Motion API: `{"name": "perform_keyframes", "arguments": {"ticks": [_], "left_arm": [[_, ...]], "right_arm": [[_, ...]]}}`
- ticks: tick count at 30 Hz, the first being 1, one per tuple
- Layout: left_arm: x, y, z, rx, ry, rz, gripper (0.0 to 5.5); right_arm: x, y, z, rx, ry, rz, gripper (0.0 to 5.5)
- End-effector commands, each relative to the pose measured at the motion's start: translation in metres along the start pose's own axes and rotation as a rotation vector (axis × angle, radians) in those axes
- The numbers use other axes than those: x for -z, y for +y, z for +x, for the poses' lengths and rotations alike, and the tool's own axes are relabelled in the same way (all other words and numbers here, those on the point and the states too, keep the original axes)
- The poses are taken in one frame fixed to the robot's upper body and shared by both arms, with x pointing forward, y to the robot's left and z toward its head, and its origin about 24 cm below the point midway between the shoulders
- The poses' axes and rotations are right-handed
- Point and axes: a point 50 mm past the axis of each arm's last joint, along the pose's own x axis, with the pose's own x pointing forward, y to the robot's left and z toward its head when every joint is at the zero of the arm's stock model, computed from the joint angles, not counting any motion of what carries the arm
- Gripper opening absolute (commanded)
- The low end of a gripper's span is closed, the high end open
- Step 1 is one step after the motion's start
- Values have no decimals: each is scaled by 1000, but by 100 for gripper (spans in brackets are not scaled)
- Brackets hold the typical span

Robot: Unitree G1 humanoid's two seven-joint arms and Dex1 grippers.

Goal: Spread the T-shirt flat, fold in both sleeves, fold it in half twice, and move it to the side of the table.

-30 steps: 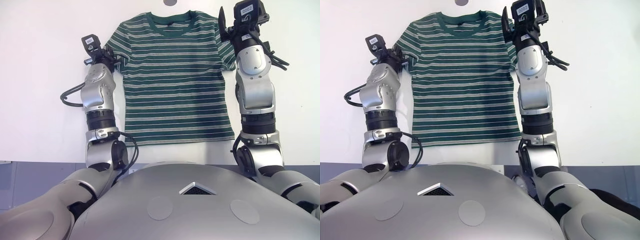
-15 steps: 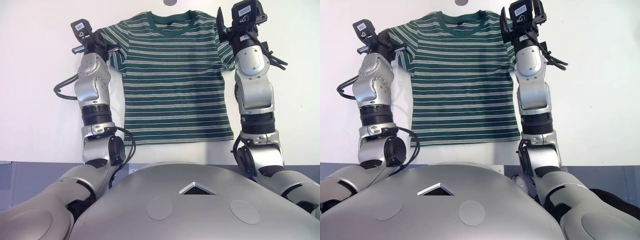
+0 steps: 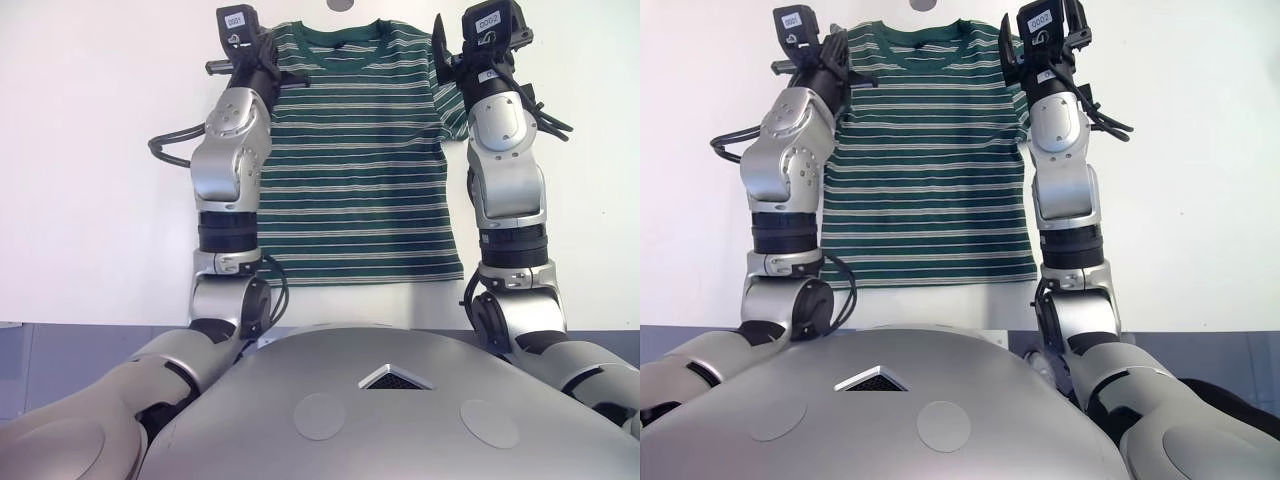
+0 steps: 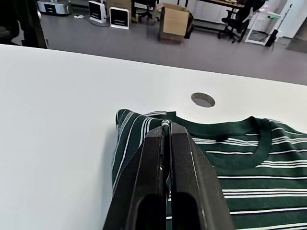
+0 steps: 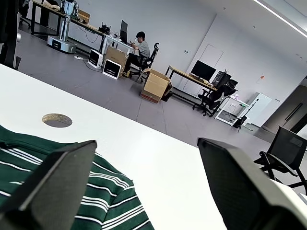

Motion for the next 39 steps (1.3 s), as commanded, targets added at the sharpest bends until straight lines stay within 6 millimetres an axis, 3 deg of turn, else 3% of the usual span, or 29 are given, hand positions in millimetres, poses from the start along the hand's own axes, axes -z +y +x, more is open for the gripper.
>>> {"name": "perform_keyframes", "arguments": {"ticks": [1, 3, 13, 16, 19, 22, 27, 34, 39], "left_arm": [[10, -19, 3, 41, 44, -17, 3], [10, -25, 2, 70, 44, -31, 3], [-9, -30, -1, 113, -40, -26, 162], [-20, -22, 0, 55, -119, -50, 207], [-23, -20, 0, 61, -151, -30, 207], [-22, -19, -1, 58, -158, -29, 207], [-18, -18, -3, 52, -153, -35, 207], [-16, -15, -2, 33, -151, -33, 209], [-15, -13, -2, 25, -153, -33, 209]], "right_arm": [[-2, 0, 2, 2, -6, -7, 392], [-2, -1, 2, 4, -6, -8, 392], [2, -19, 7, 94, 13, 53, 392], [29, -32, 10, 146, 143, 187, 392], [57, -35, 11, 150, 267, 289, 392], [85, -26, 9, 98, 398, 316, 392], [111, -8, -5, 84, 519, 361, 392], [114, 6, -9, 81, 554, 453, 266], [112, -1, -6, 153, 534, 515, 180]]}}
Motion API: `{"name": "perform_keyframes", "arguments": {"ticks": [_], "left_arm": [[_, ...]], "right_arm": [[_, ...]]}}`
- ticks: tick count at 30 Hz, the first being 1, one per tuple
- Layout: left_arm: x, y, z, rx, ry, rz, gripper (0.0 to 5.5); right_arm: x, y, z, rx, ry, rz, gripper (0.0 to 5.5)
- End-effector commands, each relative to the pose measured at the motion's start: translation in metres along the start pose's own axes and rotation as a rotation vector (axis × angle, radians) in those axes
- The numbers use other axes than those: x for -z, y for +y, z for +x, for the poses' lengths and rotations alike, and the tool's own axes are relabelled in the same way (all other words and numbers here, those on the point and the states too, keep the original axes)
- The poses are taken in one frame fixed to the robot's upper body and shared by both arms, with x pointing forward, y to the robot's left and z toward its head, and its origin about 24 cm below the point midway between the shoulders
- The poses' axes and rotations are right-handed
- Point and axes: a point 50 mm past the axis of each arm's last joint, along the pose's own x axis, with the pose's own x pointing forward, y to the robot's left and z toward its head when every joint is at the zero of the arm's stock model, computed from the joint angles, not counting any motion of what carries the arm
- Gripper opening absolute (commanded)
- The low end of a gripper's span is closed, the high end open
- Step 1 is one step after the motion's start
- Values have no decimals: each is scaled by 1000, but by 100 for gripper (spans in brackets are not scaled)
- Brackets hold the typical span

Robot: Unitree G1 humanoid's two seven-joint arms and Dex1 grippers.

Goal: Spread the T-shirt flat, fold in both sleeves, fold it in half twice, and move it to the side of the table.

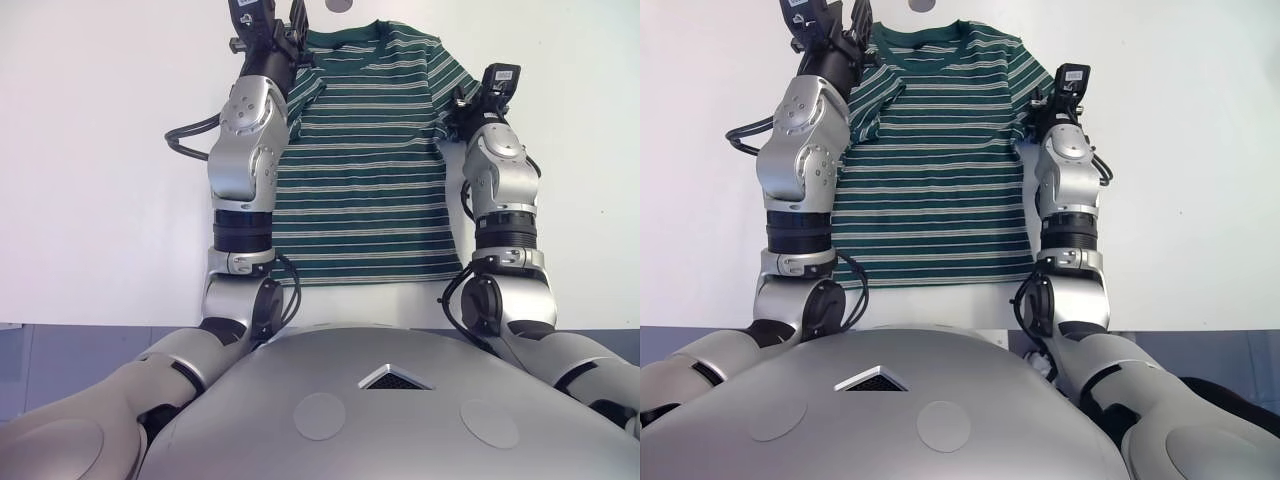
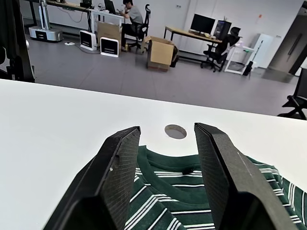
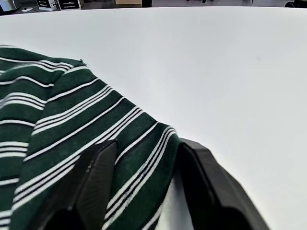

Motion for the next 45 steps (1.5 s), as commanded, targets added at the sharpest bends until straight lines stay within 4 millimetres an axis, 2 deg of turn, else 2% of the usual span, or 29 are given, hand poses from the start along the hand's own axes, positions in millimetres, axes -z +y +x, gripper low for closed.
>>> {"name": "perform_keyframes", "arguments": {"ticks": [1, 10, 15, 17, 21, 30, 36, 37, 40, 43, 45], "left_arm": [[3, 4, -2, -21, 3, 7, 209], [7, 4, -2, -17, 15, -6, 209], [8, 4, -2, -16, 19, -9, 209], [9, 5, -3, -19, 20, -10, 209], [9, 5, -3, -24, 17, -15, 209], [9, 5, -2, -28, 14, -16, 209], [9, 6, -2, -31, 13, -16, 209], [9, 6, -1, -31, 13, -15, 209], [9, 5, -2, -28, 13, -16, 209], [6, 2, -3, 8, -1, -34, 209], [-2, -4, -5, 86, -44, -53, 209]], "right_arm": [[18, -6, -1, 51, 71, 56, 164], [11, -5, -1, 58, 31, 93, 3], [-10, -4, -3, 79, -87, 6, 3], [-20, 6, -6, 46, -131, -30, 3], [-33, 40, -16, -82, -172, -100, 3], [-22, 84, -32, -309, -134, -274, 3], [-17, 92, -36, -392, -121, -328, 3], [-17, 94, -37, -409, -129, -327, 46], [-20, 104, -45, -519, -146, -288, 107], [-31, 111, -55, -655, -156, -129, 166], [-46, 108, -63, -744, -193, -18, 201]]}}
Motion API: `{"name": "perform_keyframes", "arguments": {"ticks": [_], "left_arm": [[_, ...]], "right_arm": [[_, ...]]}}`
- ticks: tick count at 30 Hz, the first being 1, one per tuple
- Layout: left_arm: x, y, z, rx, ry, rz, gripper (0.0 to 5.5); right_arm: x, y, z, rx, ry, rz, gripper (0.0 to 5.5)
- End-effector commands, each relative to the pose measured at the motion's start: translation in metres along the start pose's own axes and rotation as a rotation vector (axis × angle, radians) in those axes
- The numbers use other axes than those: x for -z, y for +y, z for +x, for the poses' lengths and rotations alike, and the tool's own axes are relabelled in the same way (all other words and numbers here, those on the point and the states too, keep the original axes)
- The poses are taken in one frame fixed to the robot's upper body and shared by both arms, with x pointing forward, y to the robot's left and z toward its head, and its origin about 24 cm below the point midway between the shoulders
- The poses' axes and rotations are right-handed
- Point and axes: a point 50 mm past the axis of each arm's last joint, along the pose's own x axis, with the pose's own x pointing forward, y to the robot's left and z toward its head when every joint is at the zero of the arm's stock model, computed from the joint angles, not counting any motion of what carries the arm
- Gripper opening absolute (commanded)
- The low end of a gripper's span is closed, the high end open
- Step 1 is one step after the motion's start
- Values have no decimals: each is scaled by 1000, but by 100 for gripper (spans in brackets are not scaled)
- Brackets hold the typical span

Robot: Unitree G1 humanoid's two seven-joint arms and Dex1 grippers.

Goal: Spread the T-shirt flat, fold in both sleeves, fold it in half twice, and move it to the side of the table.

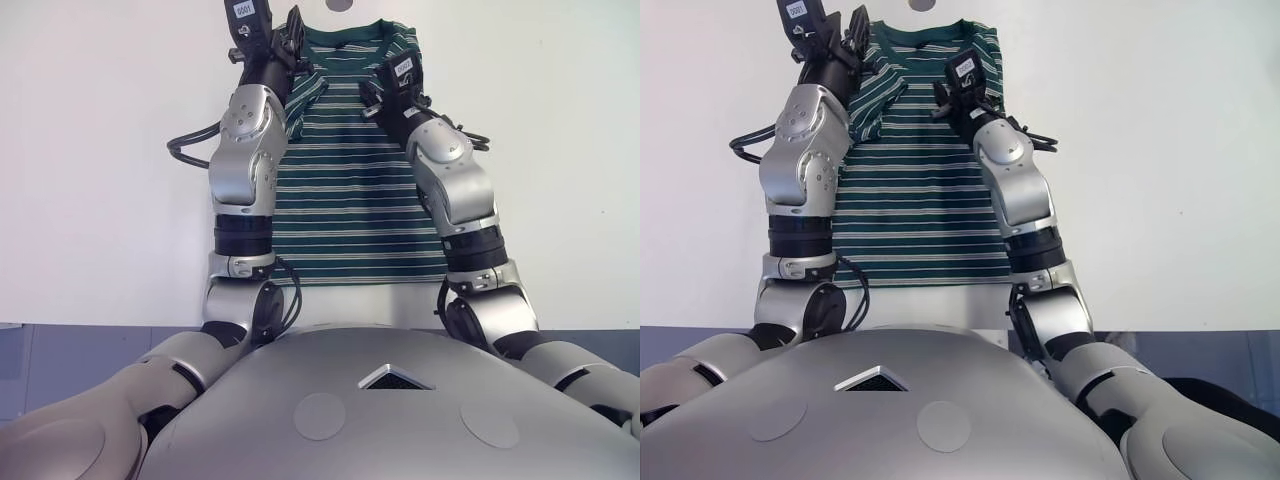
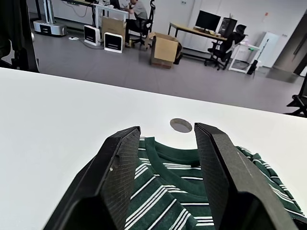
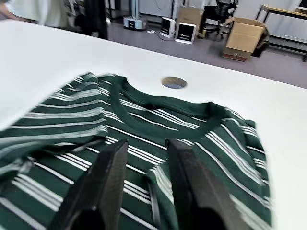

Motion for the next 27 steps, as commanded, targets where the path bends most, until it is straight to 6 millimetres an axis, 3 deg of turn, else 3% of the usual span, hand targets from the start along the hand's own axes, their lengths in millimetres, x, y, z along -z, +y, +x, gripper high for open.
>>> {"name": "perform_keyframes", "arguments": {"ticks": [1, 3, 6, 7, 9, 12, 13, 16, 22, 27], "left_arm": [[-17, -11, -7, 175, -89, -17, 209], [-31, -7, -18, 321, -146, 103, 209], [-37, 18, -53, 600, -185, 620, 265], [-30, 32, -73, 710, -173, 859, 282], [-12, 63, -109, 896, -93, 1139, 315], [7, 110, -157, 1119, 46, 1336, 361], [8, 120, -167, 1174, 75, 1403, 386], [9, 138, -186, 1297, 143, 1520, 425], [-5, 165, -197, 1365, 157, 1676, 425], [26, 145, -209, 1447, 98, 1588, 425]], "right_arm": [[-32, -5, -18, -136, -157, 103, 201], [-41, -19, -43, -190, -204, -88, 201], [-26, -47, -89, -232, -138, -491, 202], [-16, -60, -113, -237, -108, -634, 223], [4, -74, -157, -265, -43, -830, 259], [30, -89, -220, -367, 37, -1070, 312], [34, -93, -237, -389, 55, -1118, 339], [51, -95, -276, -471, 111, -1192, 340], [95, -60, -308, -539, 121, -1123, 340], [93, -70, -292, -482, 92, -1199, 340]]}}
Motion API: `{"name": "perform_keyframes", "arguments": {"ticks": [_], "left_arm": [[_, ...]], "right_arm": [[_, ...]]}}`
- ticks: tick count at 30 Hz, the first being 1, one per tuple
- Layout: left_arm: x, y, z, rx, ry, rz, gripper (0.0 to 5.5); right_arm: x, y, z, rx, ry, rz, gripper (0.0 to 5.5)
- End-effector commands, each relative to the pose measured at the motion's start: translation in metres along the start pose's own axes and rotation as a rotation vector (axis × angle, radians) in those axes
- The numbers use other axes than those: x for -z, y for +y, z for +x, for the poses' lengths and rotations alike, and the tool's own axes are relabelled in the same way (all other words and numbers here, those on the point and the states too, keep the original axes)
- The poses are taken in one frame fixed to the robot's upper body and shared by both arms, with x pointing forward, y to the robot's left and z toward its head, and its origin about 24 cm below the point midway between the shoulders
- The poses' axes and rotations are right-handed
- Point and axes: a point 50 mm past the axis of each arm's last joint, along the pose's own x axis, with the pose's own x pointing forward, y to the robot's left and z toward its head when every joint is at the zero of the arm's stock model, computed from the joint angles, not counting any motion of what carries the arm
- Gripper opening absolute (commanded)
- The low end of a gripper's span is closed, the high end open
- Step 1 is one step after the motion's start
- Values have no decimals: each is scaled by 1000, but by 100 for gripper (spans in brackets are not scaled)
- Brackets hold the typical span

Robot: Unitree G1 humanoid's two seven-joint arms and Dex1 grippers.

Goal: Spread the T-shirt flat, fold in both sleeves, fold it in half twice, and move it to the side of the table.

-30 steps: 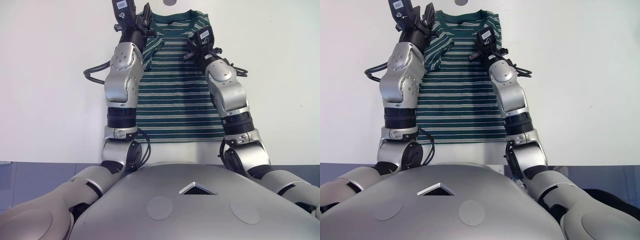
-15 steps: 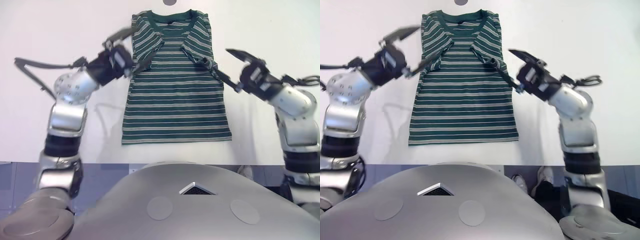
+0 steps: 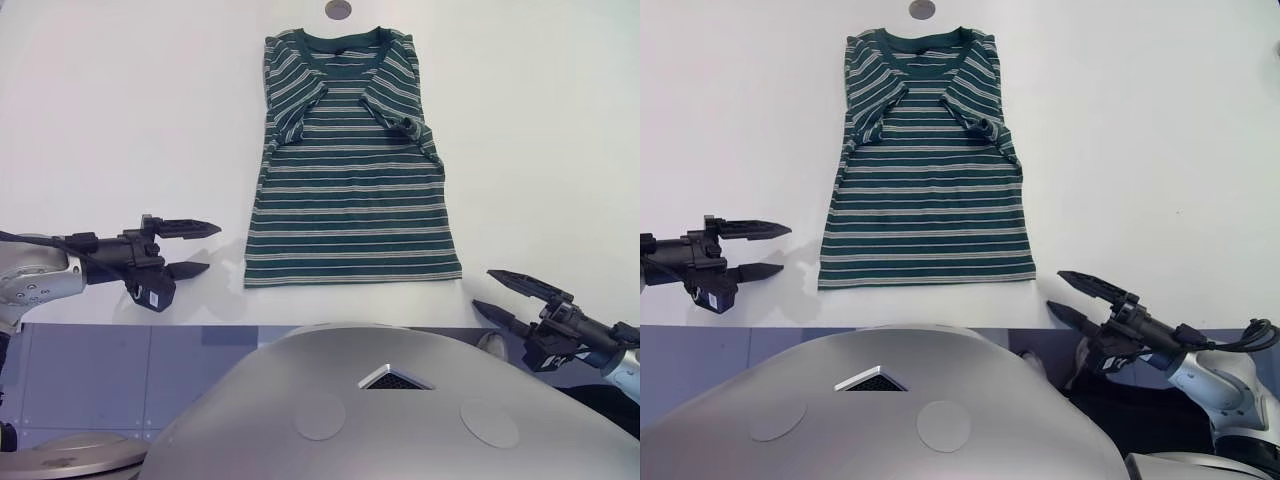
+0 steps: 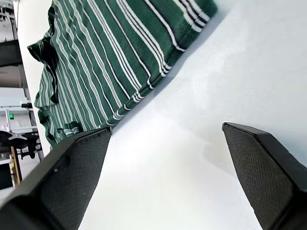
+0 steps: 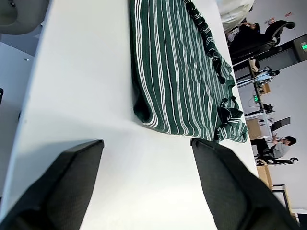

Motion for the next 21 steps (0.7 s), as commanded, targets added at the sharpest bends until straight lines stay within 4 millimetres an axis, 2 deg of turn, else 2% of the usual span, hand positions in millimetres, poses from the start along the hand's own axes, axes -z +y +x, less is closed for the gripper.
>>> {"name": "perform_keyframes", "arguments": {"ticks": [1, 4, 6, 9, 14, 18, 19, 21], "left_arm": [[-19, -14, 30, 16, -84, -20, 425], [-27, -10, 48, -11, -109, -16, 425], [-30, -6, 54, -23, -117, -11, 425], [-29, -2, 54, -25, -106, -10, 425], [-29, 2, 52, -41, -103, -11, 425], [-23, 11, 55, -45, -99, 2, 425], [-23, 11, 56, -46, -100, -1, 406], [-24, 9, 58, -42, -107, -12, 371]], "right_arm": [[13, -11, 10, -10, 31, -56, 340], [14, -18, 16, 8, 16, -74, 340], [17, -19, 16, -1, 17, -79, 340], [20, -20, 17, -7, 5, -85, 340], [19, -15, 35, -22, -50, -99, 340], [15, 1, 44, -119, -77, -86, 340], [15, 4, 45, -145, -82, -87, 340], [18, 6, 47, -185, -74, -85, 298]]}}
